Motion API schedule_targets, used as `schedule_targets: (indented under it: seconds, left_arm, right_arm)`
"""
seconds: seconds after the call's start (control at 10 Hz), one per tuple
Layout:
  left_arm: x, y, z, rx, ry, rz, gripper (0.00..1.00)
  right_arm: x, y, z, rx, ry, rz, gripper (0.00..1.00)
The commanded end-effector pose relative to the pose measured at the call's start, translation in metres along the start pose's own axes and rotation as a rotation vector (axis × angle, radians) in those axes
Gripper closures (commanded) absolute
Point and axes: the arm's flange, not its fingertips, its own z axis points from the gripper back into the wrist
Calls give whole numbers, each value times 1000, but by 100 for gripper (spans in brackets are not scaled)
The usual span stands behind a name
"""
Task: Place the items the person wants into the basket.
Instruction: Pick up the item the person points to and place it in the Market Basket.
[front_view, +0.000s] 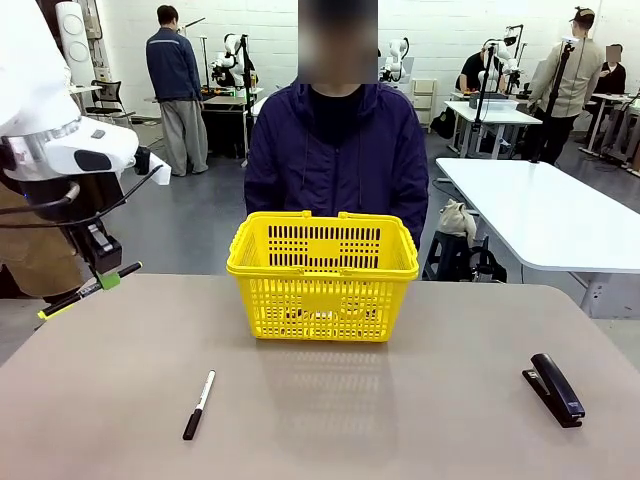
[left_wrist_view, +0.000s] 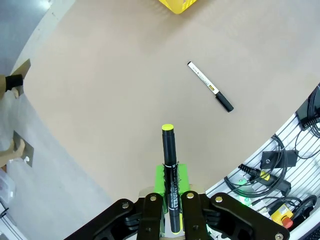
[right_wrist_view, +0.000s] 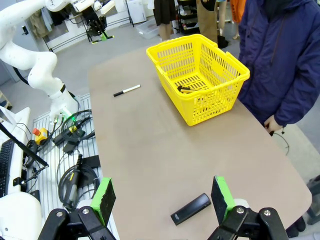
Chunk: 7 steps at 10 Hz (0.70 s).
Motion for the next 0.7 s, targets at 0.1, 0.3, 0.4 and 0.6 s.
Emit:
schedule_targets:
  seconds: [0.1,0.3,0.4,0.6]
  left_arm:
    - [0,0,0,0,0,0,97]
    - [0,0,0,0,0,0,97]
    - [0,0,0,0,0,0,97]
    - [0,0,0,0,0,0,97]
  right_arm:
    - [0,-1,1,10,-8,11,0]
    - [0,-1,1,10,-8,11,0]
    - [0,-1,1,10,-8,11,0]
    - [0,-1,1,10,-8,11,0]
